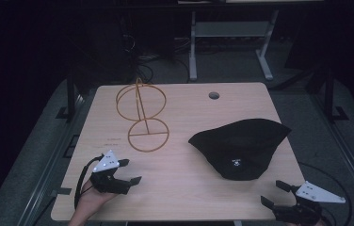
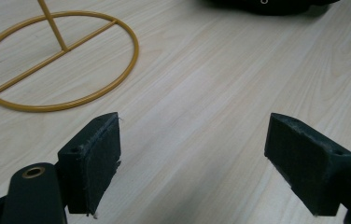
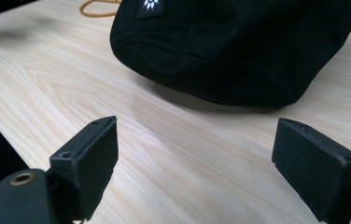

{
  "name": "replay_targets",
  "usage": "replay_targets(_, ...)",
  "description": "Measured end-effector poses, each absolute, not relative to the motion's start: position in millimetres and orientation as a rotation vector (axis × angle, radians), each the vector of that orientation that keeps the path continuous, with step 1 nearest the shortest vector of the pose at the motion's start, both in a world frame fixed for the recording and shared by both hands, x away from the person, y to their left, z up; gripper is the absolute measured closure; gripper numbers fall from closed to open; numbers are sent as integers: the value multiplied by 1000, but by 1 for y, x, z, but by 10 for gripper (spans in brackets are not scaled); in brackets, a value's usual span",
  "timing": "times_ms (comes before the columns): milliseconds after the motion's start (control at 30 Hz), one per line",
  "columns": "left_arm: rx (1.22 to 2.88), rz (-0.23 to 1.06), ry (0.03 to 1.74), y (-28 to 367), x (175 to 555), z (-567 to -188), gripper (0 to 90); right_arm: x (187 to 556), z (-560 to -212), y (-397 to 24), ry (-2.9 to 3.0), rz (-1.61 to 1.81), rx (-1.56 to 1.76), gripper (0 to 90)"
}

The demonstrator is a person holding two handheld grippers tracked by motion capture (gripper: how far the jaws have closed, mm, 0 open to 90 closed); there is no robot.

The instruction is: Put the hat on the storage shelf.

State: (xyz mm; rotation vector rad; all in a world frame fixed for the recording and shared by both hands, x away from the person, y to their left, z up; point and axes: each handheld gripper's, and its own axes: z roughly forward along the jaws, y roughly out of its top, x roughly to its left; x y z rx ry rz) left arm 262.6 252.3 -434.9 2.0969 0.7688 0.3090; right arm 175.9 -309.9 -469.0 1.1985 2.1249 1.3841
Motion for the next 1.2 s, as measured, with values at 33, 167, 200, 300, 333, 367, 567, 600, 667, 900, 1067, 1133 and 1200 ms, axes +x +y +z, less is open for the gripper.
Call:
replay_targets(33, 2097, 309, 769, 252, 263, -435, 180, 176, -469, -310, 2125, 1384, 1199, 140)
replay_targets(167, 2121, 297, 763, 249, 264, -439, 180, 180, -471, -308, 2145, 1376, 1207, 140)
replay_targets(200, 2121, 297, 763, 249, 264, -439, 180, 179, -471, -308, 2148, 1372, 1210, 141)
replay_targets(300, 2124, 289, 750, 247, 262, -438, 180, 177, -470, -307, 2142, 1368, 1201, 141)
replay_targets(333, 2123, 289, 744, 246, 262, -438, 180, 177, -469, -307, 2140, 1366, 1204, 141)
replay_targets(367, 2124, 288, 736, 246, 261, -438, 180, 177, -469, -307, 2140, 1366, 1204, 141)
replay_targets(567, 2122, 269, 714, 240, 259, -435, 180, 176, -466, -304, 2131, 1367, 1187, 141)
replay_targets(600, 2109, 265, 700, 237, 258, -431, 180, 175, -466, -303, 2130, 1369, 1188, 141)
replay_targets(667, 2106, 260, 695, 234, 258, -430, 180, 176, -466, -303, 2130, 1372, 1189, 141)
replay_targets(900, 2113, 226, 663, 222, 263, -424, 180, 177, -466, -304, 2122, 1380, 1198, 141)
replay_targets(1067, 2125, 211, 625, 206, 264, -415, 181, 178, -466, -306, 2121, 1381, 1202, 141)
replay_targets(1133, 2125, 215, 608, 201, 265, -411, 181, 177, -466, -307, 2119, 1386, 1205, 141)
replay_targets(1200, 2122, 213, 598, 195, 268, -407, 181, 177, -466, -307, 2122, 1381, 1203, 141)
